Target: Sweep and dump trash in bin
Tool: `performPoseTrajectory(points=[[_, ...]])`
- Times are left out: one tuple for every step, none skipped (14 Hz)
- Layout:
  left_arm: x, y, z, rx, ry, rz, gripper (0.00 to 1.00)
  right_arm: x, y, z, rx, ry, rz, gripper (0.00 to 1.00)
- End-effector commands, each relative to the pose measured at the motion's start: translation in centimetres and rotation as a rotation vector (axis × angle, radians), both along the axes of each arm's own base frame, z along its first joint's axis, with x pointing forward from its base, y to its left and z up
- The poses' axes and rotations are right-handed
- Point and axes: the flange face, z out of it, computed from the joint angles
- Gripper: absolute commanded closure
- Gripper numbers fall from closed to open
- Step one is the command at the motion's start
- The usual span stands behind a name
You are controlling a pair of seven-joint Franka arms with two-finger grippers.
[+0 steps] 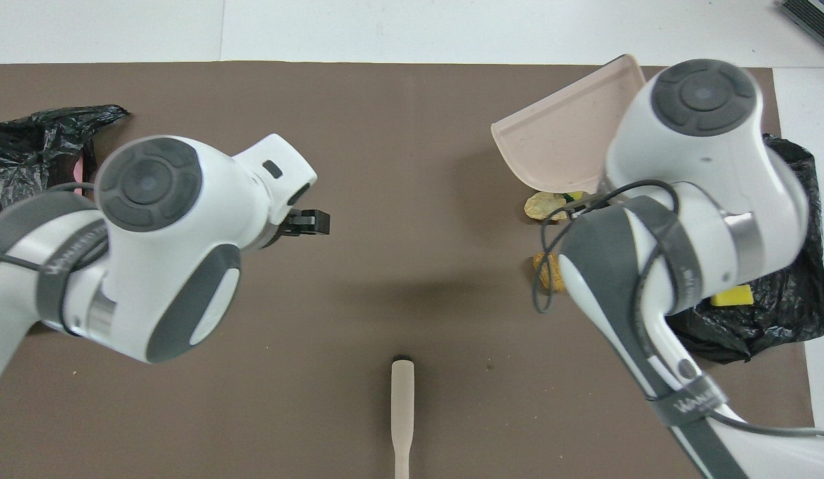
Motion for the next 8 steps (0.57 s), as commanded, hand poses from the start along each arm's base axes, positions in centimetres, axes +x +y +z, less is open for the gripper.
performPoseTrajectory(points=[[1.0,4.7,5.7,0.034,0.003,-0.044,0.00,3.1,3.9,-1.5,0.122,-0.067,-0.187,1.00],[0.9,7.1,7.4,0.030,0.001,-0.037,0.00,4.0,6.6,-2.1,0.157,-0.084,-0.216,1.00],[0.2,9.0,8.9,0.030,0.007,-0.035,0.00,5.1,8.9,-2.6,0.198,-0.099,-0.264,1.00],[-1.0,10.7,10.7,0.034,0.008,-0.050,0.00,6.3,10.7,-3.1,0.235,-0.108,-0.329,1.00],[-2.2,11.9,12.1,0.043,0.020,-0.085,0.00,6.9,13.0,-4.0,0.258,-0.116,-0.363,1.00],[-3.2,13.2,12.7,0.052,0.052,-0.100,0.00,7.2,15.1,-5.3,0.274,-0.125,-0.383,1.00],[-4.3,14.4,13.3,0.058,0.092,-0.108,0.00,7.2,17.1,-6.9,0.322,-0.125,-0.386,1.00],[-5.0,15.1,13.4,0.062,0.124,-0.125,0.00,6.9,18.7,-8.2,0.359,-0.104,-0.380,1.00]])
